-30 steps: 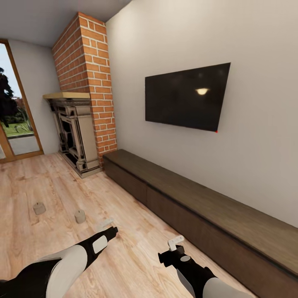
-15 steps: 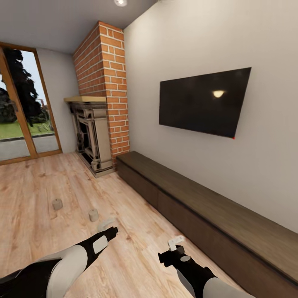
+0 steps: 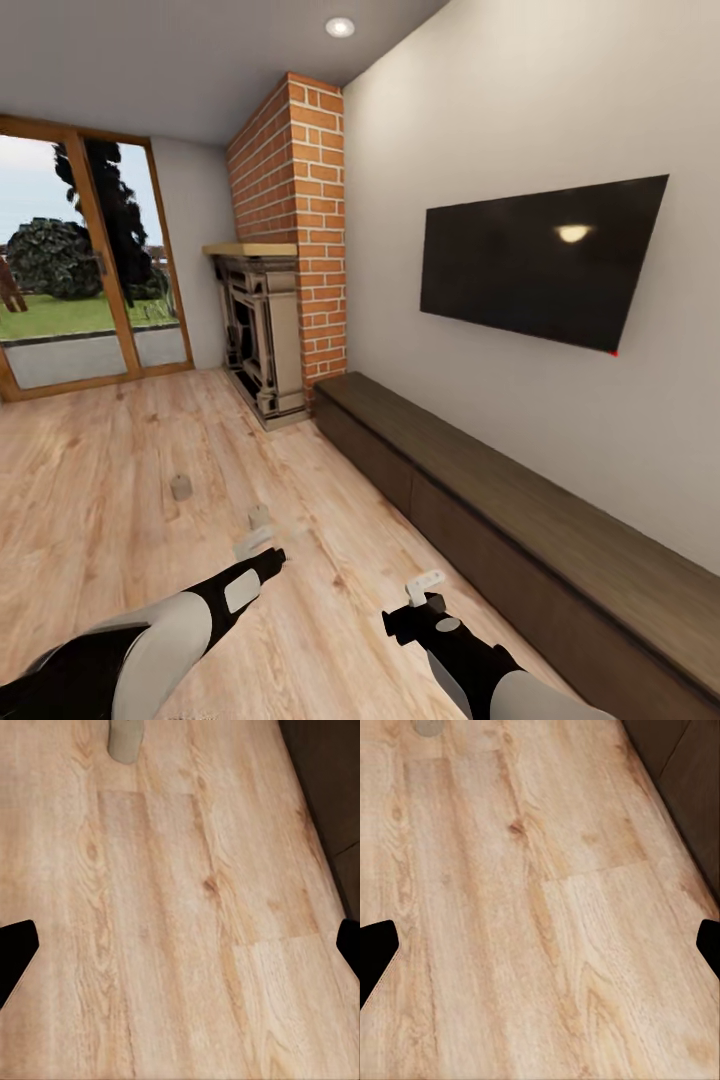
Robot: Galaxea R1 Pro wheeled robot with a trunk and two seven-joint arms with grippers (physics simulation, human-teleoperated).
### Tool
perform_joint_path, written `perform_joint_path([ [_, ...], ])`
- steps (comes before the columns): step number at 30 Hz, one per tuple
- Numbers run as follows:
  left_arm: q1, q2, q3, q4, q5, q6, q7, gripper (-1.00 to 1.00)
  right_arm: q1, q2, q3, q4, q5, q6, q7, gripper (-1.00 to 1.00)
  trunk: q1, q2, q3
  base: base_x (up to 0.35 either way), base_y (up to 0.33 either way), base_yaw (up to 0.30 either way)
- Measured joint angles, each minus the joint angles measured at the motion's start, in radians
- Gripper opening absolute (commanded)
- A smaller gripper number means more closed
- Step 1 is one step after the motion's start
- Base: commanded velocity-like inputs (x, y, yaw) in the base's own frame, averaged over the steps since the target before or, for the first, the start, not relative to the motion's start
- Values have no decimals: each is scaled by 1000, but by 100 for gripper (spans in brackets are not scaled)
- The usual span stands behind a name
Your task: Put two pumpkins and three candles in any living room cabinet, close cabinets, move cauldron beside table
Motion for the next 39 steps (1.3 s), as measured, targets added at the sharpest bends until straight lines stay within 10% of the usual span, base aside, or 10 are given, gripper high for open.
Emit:
perform_joint_path([
  [39, 0, -2, -1, 0, 0, 0, 0, 100, 0, 0, 0, 0, 0, 0, 1, 100, -150, 273, 166, 0, 0, 210],
])
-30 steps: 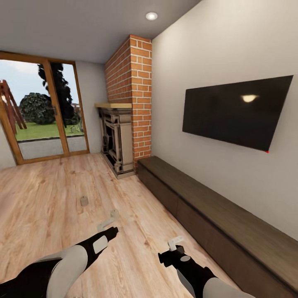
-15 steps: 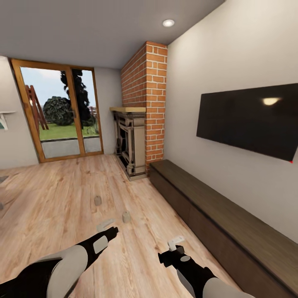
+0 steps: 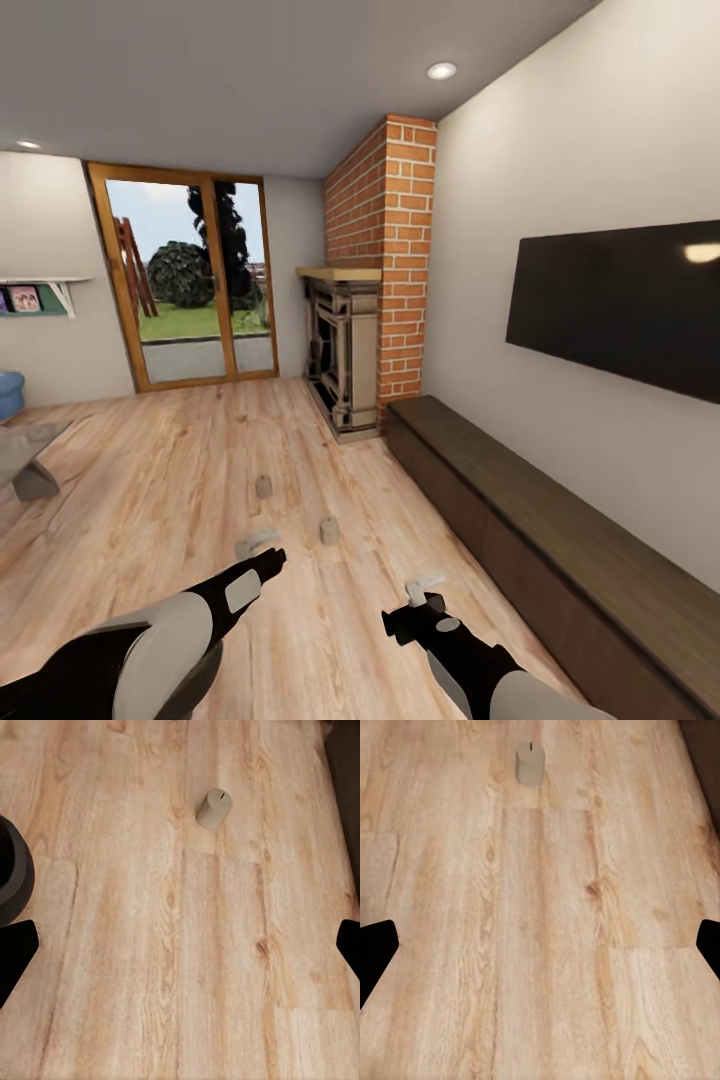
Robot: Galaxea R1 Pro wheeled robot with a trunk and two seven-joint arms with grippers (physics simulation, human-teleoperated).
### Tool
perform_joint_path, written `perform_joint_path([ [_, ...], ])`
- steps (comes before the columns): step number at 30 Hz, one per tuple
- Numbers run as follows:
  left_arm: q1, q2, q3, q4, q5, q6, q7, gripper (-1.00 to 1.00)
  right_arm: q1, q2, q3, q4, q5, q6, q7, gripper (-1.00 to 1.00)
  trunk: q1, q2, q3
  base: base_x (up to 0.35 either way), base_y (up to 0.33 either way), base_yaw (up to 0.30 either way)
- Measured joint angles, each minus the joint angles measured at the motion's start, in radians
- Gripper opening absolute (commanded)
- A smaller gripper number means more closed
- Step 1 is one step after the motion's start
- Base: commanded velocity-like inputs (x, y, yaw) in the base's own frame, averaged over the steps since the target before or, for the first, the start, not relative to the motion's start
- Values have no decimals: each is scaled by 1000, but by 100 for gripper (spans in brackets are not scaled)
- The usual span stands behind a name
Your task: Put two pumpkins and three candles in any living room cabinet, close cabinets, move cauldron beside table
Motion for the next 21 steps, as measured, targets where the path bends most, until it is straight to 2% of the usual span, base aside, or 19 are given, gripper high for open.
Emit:
perform_joint_path([
  [21, 0, 0, 0, 1, 0, 0, -2, 100, 0, 1, 1, 0, 0, 0, 2, 100, -81, 147, 94, 0, 0, 172],
])
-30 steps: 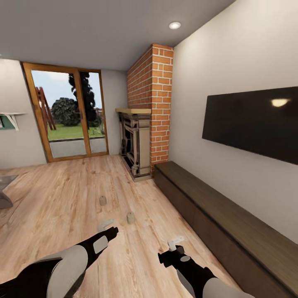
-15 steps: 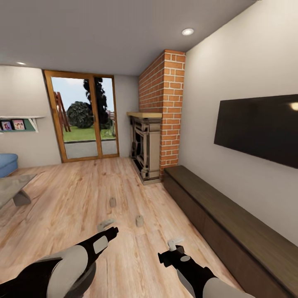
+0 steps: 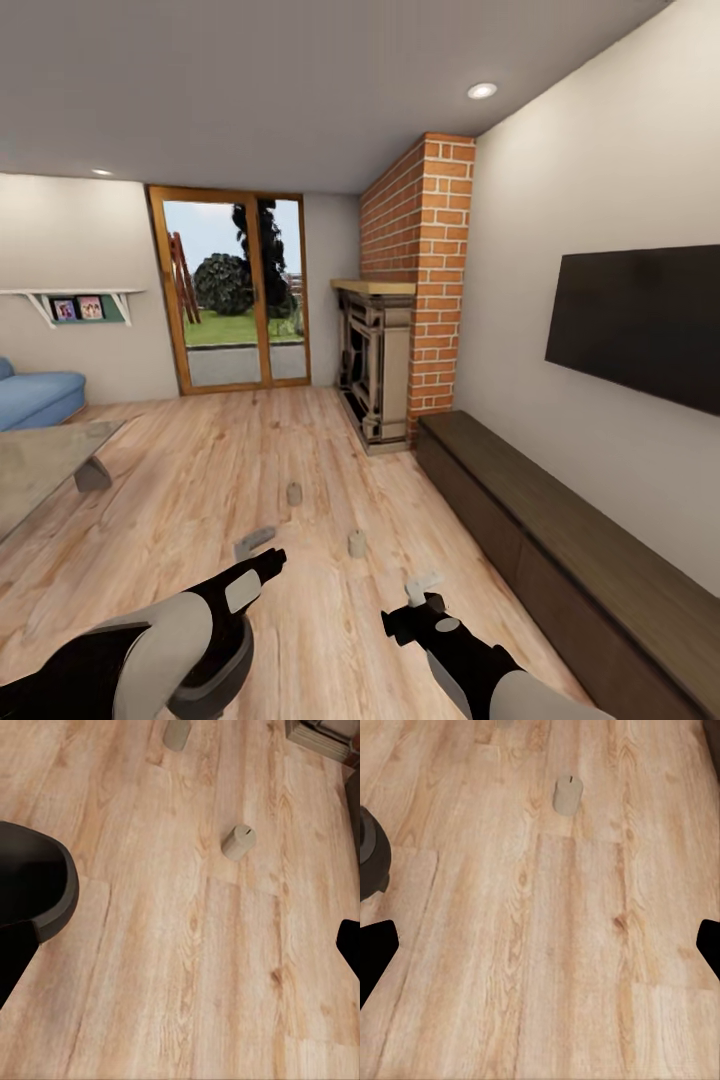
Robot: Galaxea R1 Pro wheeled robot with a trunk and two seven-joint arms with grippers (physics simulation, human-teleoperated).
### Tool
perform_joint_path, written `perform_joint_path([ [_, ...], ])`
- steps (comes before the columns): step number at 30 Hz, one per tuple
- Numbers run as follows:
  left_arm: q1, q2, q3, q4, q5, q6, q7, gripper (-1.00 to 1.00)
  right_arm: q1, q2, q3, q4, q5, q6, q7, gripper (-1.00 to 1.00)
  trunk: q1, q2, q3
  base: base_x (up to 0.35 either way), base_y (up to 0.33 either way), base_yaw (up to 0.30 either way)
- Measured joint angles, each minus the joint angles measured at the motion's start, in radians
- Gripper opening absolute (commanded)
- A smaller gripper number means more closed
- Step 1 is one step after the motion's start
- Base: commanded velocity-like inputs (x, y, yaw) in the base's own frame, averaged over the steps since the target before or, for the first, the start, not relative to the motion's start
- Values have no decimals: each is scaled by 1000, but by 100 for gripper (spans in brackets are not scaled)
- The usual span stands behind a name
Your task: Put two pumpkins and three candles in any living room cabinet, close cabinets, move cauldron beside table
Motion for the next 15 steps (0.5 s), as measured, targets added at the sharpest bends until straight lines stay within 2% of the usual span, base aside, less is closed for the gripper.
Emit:
perform_joint_path([
  [15, 0, -1, 0, 0, 0, 0, 0, 100, 0, 0, 0, 2, 0, 0, 1, 100, -58, 105, 68, 0, 0, 166],
])
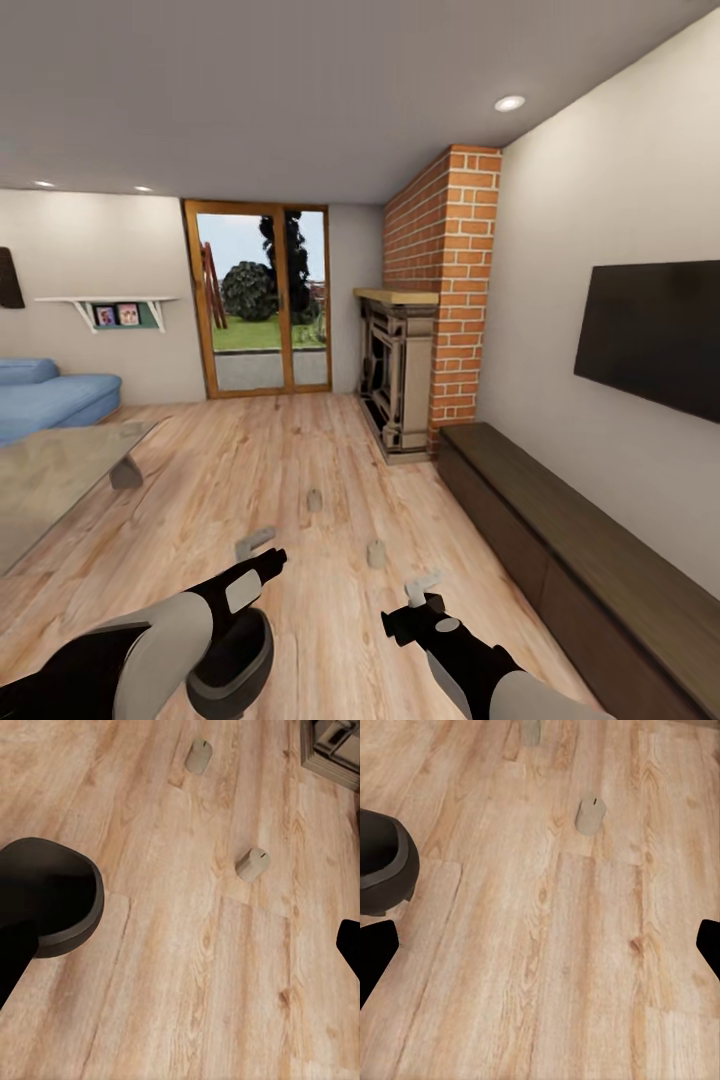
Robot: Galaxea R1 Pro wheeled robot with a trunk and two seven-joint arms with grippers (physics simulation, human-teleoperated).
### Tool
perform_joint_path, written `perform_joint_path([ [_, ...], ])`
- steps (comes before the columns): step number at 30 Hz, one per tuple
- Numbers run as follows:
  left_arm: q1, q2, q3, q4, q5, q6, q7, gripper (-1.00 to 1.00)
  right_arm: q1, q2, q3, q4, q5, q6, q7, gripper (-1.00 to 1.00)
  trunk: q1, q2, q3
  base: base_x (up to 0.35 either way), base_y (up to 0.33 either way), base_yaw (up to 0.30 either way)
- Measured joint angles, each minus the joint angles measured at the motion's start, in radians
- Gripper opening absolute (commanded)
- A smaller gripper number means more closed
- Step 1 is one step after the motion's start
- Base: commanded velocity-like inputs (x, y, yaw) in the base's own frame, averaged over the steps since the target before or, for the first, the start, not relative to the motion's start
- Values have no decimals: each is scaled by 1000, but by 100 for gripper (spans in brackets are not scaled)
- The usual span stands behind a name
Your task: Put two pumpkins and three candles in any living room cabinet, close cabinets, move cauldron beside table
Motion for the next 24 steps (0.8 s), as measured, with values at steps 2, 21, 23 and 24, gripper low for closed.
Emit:
perform_joint_path([
  [2, 0, 0, 0, 0, 0, 0, 0, 100, 0, 0, 0, 0, 0, 0, 0, 100, -8, 14, 9, 0, 0, 164],
  [21, 67, 10, 5, 2, 3, 0, 10, 100, 0, 0, -2, 6, 2, 0, 3, 100, -81, 147, 95, 0, 0, 167],
  [23, 81, 15, 5, 2, 4, 0, 10, 100, 1, -1, -2, 6, 3, 0, 3, 100, -88, 161, 104, 0, 0, 174],
  [24, 91, 18, 4, 2, 4, 0, 11, 100, 1, -3, -3, 6, 3, 0, 3, 100, -92, 168, 108, 0, 0, 174],
])
